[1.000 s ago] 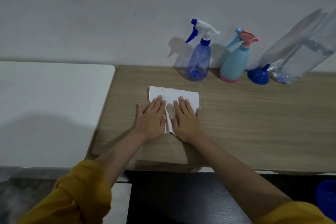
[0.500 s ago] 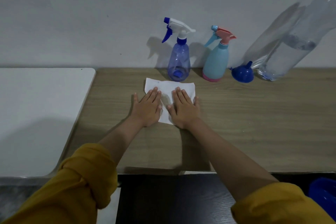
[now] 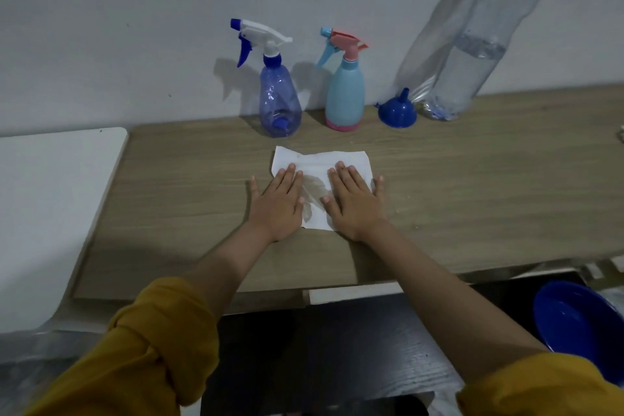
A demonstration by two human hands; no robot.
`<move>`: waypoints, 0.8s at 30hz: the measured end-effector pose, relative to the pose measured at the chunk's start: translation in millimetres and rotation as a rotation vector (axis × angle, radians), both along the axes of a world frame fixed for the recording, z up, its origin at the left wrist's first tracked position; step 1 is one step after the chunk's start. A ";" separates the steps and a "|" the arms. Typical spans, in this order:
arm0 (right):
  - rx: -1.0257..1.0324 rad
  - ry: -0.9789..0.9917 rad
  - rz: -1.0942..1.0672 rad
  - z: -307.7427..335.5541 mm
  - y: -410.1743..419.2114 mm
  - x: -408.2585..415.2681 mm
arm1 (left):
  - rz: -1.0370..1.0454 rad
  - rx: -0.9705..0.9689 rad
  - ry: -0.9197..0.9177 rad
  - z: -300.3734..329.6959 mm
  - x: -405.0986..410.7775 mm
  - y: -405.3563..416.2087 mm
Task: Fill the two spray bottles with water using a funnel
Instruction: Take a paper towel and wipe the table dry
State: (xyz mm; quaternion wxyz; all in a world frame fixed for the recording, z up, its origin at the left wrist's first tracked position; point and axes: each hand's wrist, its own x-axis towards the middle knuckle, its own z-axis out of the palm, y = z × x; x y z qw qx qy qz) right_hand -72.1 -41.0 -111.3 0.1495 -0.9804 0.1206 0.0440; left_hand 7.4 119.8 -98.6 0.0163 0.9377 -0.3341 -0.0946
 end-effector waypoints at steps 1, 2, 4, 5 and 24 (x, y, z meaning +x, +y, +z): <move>0.001 -0.005 -0.007 -0.6 -3.8 -10.6 | -0.006 -0.005 0.007 0.5 -9.2 -4.0; 0.003 -0.010 -0.015 -1.3 -8.0 -21.3 | -0.013 -0.010 0.009 1.0 -18.6 -8.3; -0.001 -0.017 -0.030 -3.0 -16.8 -41.7 | -0.028 -0.021 0.008 1.1 -37.8 -17.7; -0.005 -0.019 -0.036 -3.5 -21.5 -50.9 | -0.033 -0.025 0.010 0.7 -46.4 -23.0; -0.041 -0.042 0.075 -1.8 -109.0 -82.0 | -0.017 0.046 -0.027 0.0 -77.5 -108.8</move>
